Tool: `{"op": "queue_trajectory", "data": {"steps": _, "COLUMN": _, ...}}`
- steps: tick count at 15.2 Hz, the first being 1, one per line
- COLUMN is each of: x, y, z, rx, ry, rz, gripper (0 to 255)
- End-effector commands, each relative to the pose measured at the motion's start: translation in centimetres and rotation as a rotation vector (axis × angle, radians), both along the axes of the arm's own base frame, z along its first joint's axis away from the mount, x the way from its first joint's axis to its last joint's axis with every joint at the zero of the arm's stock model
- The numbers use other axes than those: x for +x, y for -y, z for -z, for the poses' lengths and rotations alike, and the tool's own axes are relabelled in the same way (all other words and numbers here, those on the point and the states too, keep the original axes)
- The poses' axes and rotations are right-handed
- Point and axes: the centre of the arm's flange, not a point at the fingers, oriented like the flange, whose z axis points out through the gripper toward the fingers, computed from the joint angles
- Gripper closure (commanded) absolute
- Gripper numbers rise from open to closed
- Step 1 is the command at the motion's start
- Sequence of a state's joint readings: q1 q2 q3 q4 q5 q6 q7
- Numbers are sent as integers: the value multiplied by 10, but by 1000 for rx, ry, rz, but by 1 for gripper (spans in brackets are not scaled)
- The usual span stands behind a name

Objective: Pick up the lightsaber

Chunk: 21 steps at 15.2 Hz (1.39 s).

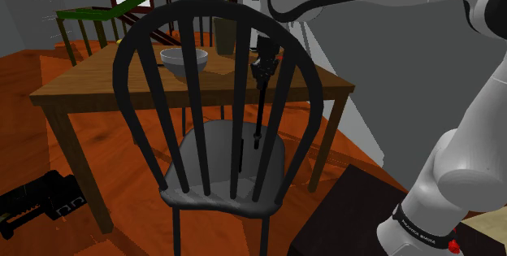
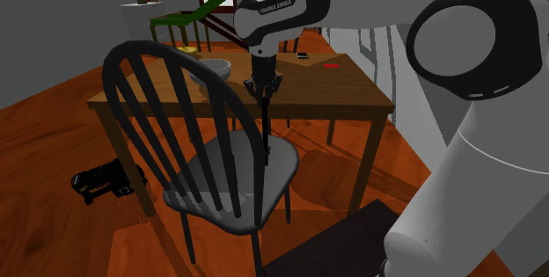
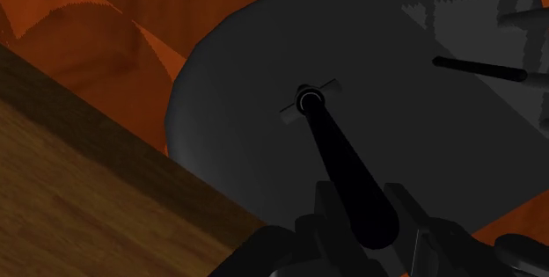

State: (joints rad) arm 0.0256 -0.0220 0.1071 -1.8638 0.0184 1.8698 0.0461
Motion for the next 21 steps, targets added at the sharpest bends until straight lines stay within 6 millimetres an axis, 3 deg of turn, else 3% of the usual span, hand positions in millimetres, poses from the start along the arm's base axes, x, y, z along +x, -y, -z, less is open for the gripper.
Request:
{"op": "queue_trajectory", "data": {"steps": 1, "x": 0, "y": 0, "z": 0, "rx": 0, "ry": 0, "rz": 0, "gripper": 255}}
{"op": "queue_trajectory", "data": {"steps": 7, "x": -1, "y": 0, "z": 1, "rx": 0, "ry": 0, "rz": 0, "gripper": 255}}
{"op": "queue_trajectory", "data": {"steps": 21, "x": -1, "y": 0, "z": -73, "rx": 0, "ry": 0, "rz": 0, "gripper": 255}}
